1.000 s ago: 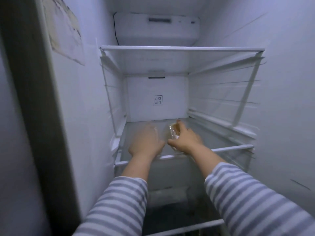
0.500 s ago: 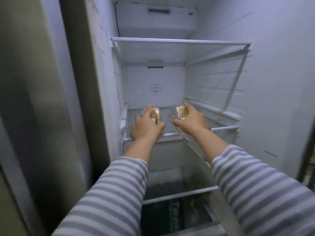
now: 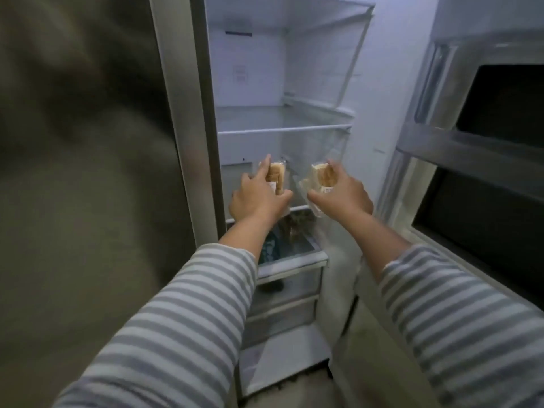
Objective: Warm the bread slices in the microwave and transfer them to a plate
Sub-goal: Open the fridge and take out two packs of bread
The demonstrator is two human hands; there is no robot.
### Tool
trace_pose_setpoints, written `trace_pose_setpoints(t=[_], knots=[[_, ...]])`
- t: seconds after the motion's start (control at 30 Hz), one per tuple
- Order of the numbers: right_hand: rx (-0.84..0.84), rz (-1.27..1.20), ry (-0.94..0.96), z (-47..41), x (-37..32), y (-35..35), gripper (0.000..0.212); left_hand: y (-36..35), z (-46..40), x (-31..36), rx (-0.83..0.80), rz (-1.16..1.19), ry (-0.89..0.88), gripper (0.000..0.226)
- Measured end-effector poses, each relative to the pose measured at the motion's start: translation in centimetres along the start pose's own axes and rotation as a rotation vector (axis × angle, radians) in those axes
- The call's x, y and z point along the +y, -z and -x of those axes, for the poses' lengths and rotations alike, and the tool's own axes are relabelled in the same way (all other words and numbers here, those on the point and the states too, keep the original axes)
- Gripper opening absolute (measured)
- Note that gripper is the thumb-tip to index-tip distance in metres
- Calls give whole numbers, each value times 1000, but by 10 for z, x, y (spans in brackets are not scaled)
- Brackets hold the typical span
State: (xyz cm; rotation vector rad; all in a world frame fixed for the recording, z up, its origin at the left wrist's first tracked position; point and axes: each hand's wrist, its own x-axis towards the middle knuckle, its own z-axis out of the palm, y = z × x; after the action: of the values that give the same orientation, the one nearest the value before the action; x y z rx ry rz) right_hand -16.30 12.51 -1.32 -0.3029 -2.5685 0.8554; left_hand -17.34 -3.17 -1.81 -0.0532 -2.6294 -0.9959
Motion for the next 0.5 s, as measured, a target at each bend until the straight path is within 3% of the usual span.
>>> trace_pose_setpoints(t=[0.2, 0.5], knots=[[-52, 33, -6, 86, 30, -1, 79, -12, 95, -24, -108, -80, 128, 81], [-299, 55, 73, 214, 59, -15, 81, 11, 251, -64, -83, -130, 400, 80]])
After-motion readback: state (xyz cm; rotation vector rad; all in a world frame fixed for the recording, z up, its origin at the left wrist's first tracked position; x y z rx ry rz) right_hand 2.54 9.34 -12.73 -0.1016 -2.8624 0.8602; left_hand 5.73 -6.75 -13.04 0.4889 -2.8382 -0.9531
